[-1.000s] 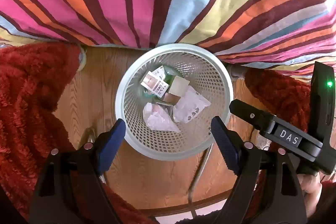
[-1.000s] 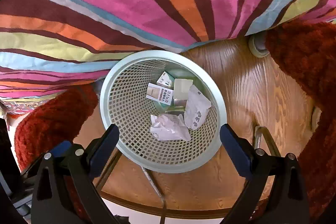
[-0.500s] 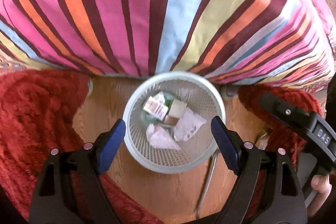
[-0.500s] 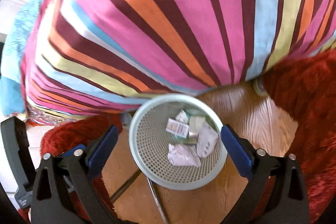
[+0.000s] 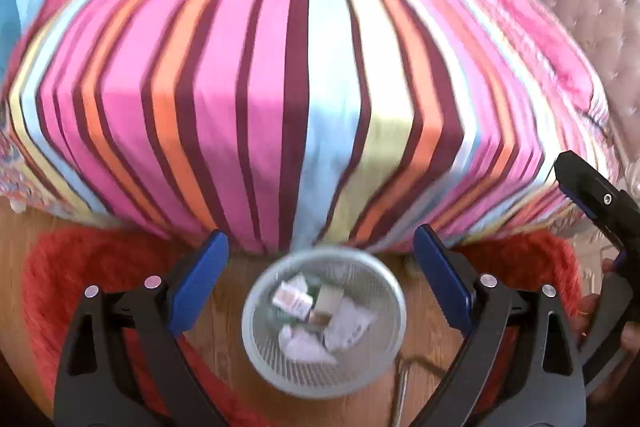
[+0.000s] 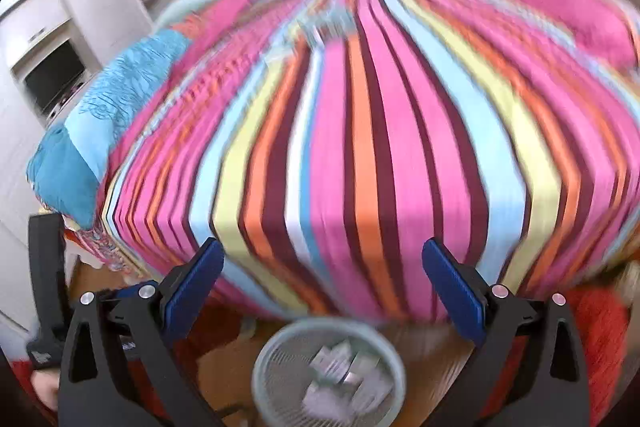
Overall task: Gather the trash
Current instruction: 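Move both tools back over the bed toward the two remaining boxes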
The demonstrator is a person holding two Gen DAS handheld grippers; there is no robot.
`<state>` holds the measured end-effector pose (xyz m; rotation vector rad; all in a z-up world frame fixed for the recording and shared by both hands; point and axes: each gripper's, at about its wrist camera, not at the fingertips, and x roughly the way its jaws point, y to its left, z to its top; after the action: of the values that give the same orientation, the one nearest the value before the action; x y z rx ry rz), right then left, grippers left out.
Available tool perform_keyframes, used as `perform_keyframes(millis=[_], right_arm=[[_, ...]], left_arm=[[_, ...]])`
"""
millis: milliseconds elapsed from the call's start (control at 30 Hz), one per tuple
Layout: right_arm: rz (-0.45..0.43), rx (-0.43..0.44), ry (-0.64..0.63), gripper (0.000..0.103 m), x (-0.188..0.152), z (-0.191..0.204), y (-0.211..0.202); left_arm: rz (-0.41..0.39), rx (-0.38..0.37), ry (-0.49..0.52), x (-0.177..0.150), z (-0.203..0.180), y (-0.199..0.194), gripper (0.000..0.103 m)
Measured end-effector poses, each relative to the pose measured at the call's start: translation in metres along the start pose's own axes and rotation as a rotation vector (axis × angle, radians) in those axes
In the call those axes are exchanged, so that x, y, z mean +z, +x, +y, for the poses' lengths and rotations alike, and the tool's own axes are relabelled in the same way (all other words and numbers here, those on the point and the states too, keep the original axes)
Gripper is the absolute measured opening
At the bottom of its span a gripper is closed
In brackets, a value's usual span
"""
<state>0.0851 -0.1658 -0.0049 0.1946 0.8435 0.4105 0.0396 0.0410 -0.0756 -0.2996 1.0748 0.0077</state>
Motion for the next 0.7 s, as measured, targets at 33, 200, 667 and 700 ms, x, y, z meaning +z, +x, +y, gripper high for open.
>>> perform_keyframes(millis=[33,200,667,700], right_arm=[[-0.028,-0.008,-0.035,0.095,0.006,0.003,-0.002],[-0.132,-0.022,-0.136,0.095,0.032,0.008,0.000],[-0.176,-0.018,-0.192,0.095,0.106,-0.007,0.036],[-0.174,-0.016,-0.201,0.095,0.109,-0.006,0.039]], left_arm=[[-0.034,-0.006,0.003,0.009,-0.001,-0.006,0.091],[-0.117,-0.015,0.017,0.044,-0.009,-0.019,0.091],[-0.198,-0.007,0.014,0.151,-0.032,0.005,0.091],[-0.198,-0.003,0.012,0.157,-0.032,0.009,0.091]])
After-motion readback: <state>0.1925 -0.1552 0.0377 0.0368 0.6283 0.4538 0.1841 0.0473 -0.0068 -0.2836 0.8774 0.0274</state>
